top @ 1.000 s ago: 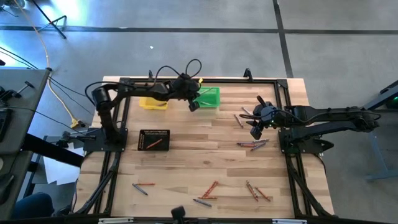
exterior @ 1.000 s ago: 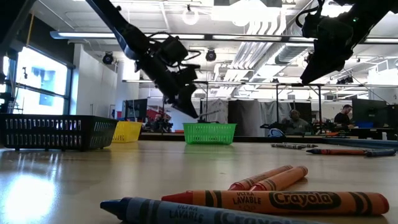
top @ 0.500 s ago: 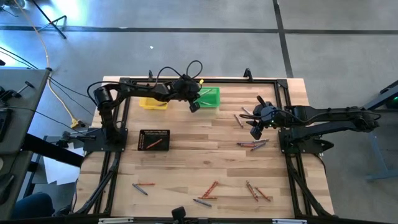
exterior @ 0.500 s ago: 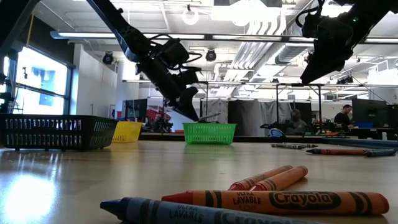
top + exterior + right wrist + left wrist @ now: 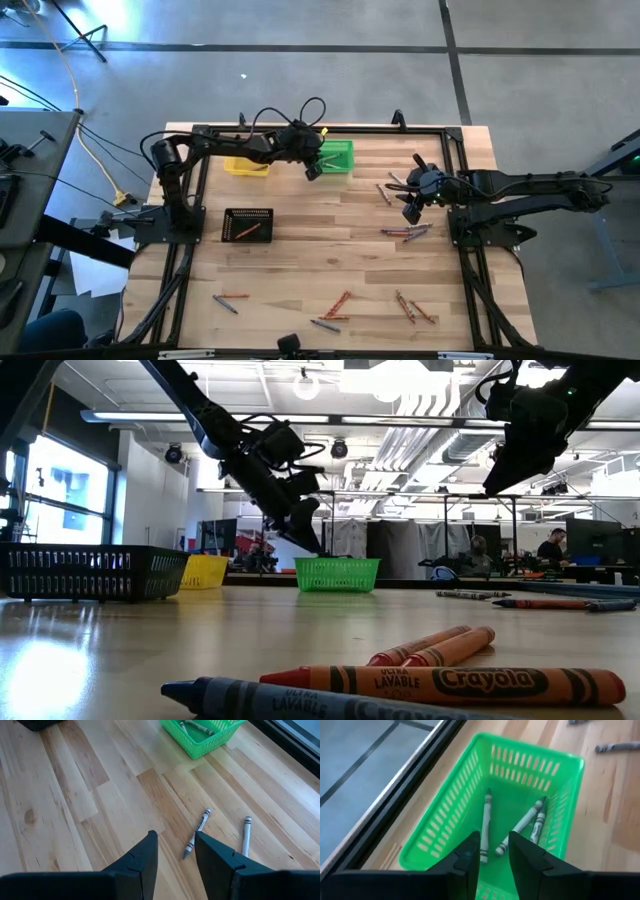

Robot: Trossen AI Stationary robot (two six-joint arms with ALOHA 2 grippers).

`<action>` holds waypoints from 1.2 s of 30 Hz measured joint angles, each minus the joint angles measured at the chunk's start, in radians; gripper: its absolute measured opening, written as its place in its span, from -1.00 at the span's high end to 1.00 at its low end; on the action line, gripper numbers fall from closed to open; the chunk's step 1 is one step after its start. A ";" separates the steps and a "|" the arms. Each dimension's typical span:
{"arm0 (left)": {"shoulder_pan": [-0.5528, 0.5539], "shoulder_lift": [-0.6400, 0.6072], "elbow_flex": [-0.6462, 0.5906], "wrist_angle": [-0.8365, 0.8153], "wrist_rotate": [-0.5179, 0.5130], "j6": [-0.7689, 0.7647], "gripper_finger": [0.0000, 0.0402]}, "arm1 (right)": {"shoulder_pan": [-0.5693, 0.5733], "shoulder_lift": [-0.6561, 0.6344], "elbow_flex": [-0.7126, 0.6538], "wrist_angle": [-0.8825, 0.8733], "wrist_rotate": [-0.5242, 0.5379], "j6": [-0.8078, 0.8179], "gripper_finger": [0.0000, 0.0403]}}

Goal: Sort crayons
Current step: Put the gray crayon into the green bin

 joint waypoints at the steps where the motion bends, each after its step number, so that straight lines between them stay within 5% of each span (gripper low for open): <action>1: -0.005 -0.007 0.000 0.010 0.000 0.000 0.54 | 0.000 0.000 0.000 0.000 0.000 0.000 0.39; 10: -0.117 -0.170 0.002 0.004 0.214 -0.068 0.57 | -0.001 0.035 0.001 -0.028 0.178 0.192 0.39; 15: -0.251 -0.277 0.002 -0.096 0.295 -0.095 0.57 | 0.000 0.127 -0.014 -0.053 0.173 0.260 0.39; 25: -0.514 -0.414 0.001 -0.254 0.022 -0.118 0.57 | 0.000 0.367 -0.071 0.089 0.122 0.277 0.39; 36: -0.656 -0.504 0.001 -0.347 -0.207 -0.150 0.58 | -0.067 0.579 -0.071 0.277 0.044 0.228 0.39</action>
